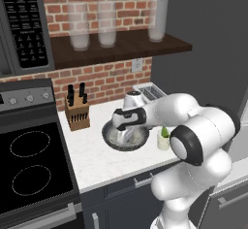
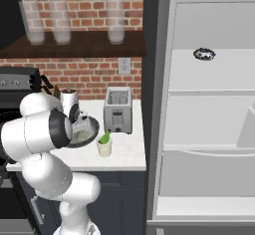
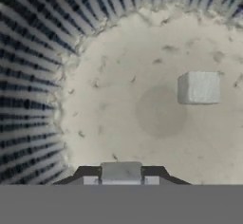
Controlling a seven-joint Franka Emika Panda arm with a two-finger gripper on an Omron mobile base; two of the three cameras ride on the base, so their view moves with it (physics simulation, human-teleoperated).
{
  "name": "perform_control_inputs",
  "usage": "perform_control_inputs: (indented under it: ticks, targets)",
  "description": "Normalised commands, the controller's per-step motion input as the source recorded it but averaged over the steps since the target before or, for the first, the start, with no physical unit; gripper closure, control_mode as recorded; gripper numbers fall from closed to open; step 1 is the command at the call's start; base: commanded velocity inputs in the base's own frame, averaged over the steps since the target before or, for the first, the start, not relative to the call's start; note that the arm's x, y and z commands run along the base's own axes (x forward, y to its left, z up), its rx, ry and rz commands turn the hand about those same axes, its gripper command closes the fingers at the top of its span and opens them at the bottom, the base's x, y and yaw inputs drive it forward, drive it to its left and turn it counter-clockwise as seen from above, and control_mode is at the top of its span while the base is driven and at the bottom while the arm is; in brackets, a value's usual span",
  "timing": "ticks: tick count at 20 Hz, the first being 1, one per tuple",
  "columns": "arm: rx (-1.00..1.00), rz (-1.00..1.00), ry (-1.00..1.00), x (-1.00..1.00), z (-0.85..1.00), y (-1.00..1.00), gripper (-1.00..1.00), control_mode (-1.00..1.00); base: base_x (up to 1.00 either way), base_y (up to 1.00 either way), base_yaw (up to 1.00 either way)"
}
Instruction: Grab a lemon wedge from the fridge and one ice cube from the ice bowl, and put them in the glass of lemonade.
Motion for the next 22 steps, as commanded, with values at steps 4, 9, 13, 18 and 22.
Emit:
perform_control_inputs:
  ticks: [4,9,13,18,22]
  targets:
    - [0.0,0.0,-0.04,-0.19,0.59,-0.27,1.0,-1.0,0.0,0.0,0.0]
    - [0.05,0.0,-0.11,-0.24,0.4,-0.29,1.0,-1.0,0.0,0.0,0.0]
    - [0.07,0.0,-0.2,-0.24,0.26,-0.2,1.0,-1.0,0.0,0.0,0.0]
    - [0.06,0.0,-0.2,-0.15,0.22,-0.19,1.0,-1.0,0.0,0.0,0.0]
    - [0.03,0.0,-0.17,-0.14,0.16,-0.08,1.0,-1.0,0.0,0.0,0.0]
